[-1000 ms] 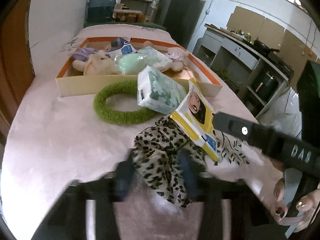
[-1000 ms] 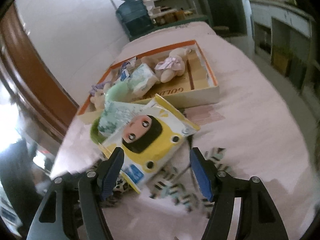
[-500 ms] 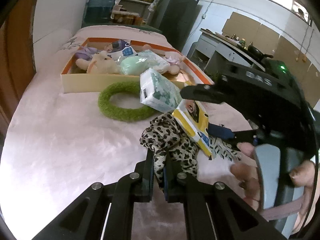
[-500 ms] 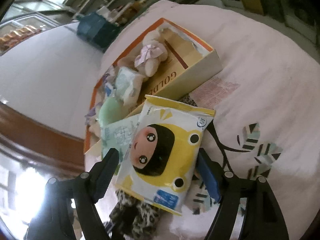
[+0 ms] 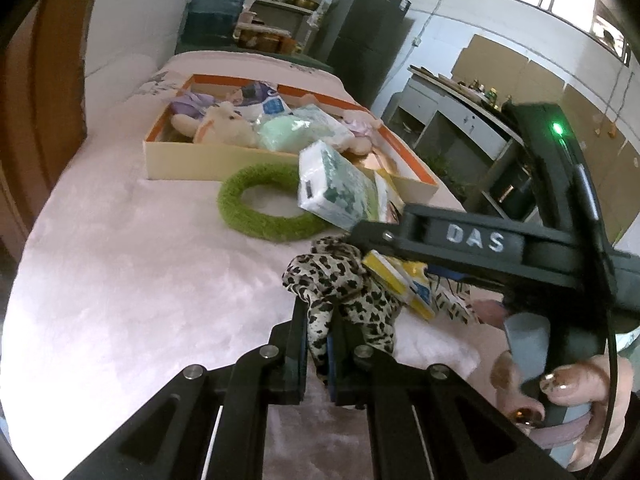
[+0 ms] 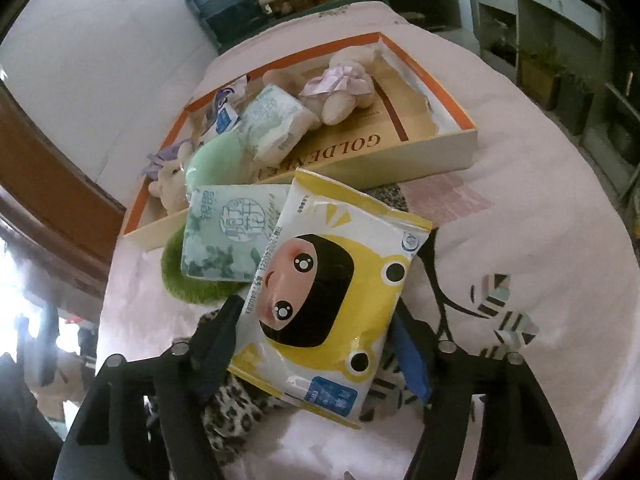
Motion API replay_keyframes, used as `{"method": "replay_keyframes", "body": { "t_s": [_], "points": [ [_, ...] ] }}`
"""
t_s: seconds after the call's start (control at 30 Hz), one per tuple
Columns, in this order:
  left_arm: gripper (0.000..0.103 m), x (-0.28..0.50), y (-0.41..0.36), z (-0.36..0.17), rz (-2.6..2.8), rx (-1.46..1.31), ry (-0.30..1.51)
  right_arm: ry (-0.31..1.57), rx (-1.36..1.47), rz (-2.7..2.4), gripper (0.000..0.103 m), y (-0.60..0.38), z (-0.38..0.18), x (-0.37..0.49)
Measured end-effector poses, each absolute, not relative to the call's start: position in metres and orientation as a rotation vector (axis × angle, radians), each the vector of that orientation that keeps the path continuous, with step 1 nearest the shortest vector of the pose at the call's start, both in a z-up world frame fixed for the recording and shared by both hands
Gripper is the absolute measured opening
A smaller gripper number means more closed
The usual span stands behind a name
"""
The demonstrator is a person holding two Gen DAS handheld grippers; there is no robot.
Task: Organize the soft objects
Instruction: 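Grasp the leopard scrunchie with left tool while right tool grasps the yellow wipes pack, then carry the scrunchie with left tool while right tool carries the wipes pack over the box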
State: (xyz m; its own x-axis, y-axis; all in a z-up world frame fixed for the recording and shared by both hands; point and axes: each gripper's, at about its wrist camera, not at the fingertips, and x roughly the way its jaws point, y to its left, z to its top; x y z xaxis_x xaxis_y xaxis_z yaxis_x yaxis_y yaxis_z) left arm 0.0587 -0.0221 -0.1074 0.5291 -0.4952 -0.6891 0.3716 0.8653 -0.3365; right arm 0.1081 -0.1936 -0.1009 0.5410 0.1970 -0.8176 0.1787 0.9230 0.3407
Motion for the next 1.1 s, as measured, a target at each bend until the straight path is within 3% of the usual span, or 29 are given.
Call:
{"method": "replay_keyframes", "body": {
  "t_s": [1.1],
  "points": [
    [0.007, 0.065, -0.013, -0.019, -0.470, -0.111, 0.631, 0.872, 0.038, 0.171, 0.068, -0.188, -0.031, 0.089]
  ]
}}
